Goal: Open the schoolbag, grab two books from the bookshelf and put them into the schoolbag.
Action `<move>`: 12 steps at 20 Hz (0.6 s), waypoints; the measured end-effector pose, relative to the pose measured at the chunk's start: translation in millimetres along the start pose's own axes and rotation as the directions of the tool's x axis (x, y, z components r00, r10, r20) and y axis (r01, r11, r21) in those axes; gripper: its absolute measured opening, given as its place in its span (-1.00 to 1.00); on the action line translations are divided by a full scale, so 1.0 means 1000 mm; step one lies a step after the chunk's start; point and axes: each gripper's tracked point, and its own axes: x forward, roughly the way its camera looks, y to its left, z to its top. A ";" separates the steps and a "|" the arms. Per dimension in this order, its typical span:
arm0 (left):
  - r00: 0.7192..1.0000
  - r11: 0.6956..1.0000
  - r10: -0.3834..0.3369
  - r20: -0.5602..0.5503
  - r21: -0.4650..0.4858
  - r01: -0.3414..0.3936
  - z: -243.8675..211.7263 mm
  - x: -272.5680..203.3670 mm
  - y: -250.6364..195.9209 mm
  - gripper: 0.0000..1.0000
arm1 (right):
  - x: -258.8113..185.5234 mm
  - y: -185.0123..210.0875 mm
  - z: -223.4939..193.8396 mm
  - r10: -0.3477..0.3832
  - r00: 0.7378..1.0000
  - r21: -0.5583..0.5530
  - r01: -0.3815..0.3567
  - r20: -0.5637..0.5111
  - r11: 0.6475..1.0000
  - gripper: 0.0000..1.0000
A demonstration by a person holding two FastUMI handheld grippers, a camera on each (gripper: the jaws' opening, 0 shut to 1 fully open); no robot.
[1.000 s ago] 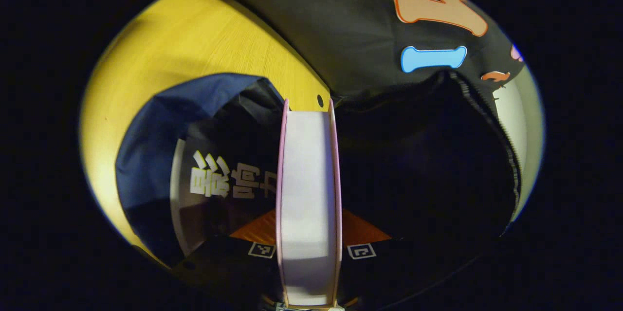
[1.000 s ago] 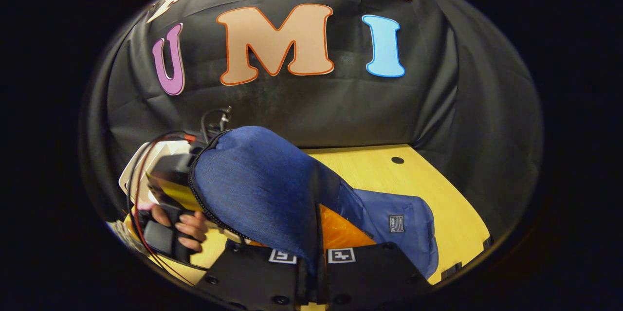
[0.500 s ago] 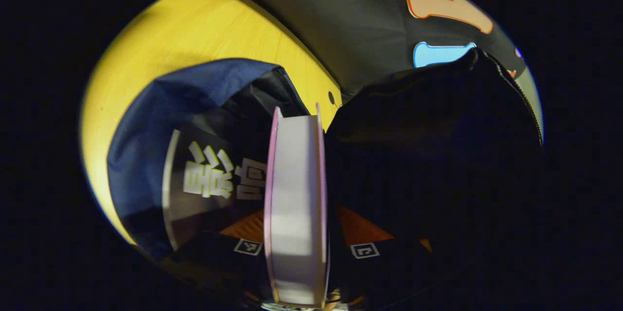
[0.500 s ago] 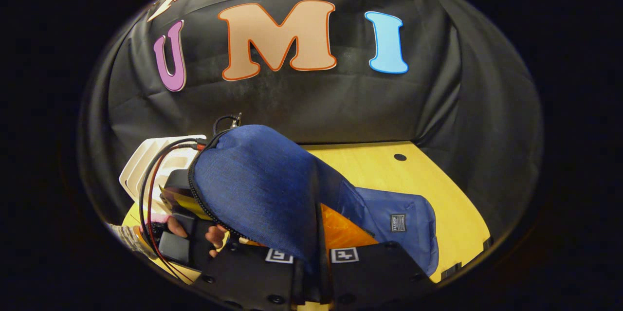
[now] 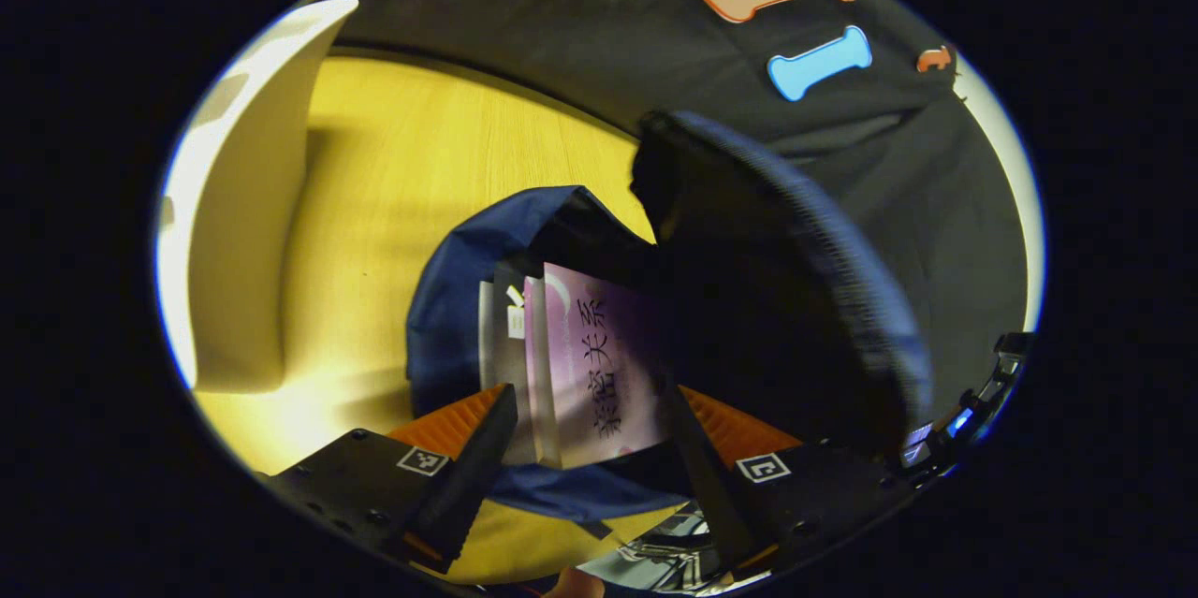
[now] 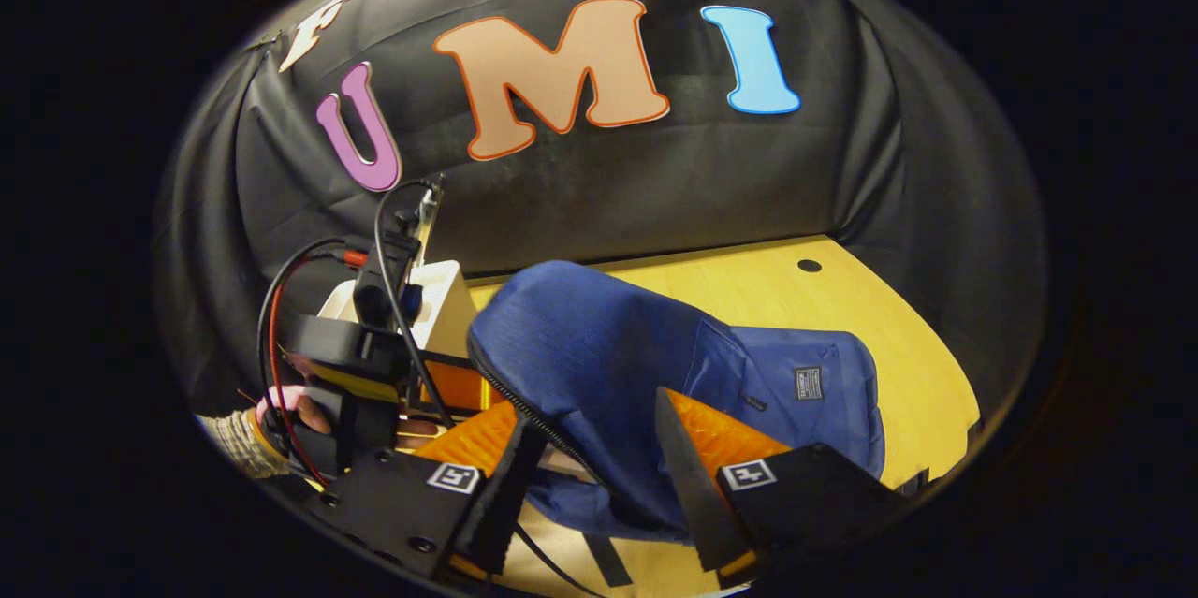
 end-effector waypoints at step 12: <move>0.921 0.953 0.192 0.339 0.161 -0.258 0.056 -0.170 0.037 0.89 | -0.076 0.046 0.069 -0.091 0.965 0.093 0.070 0.246 0.993 1.00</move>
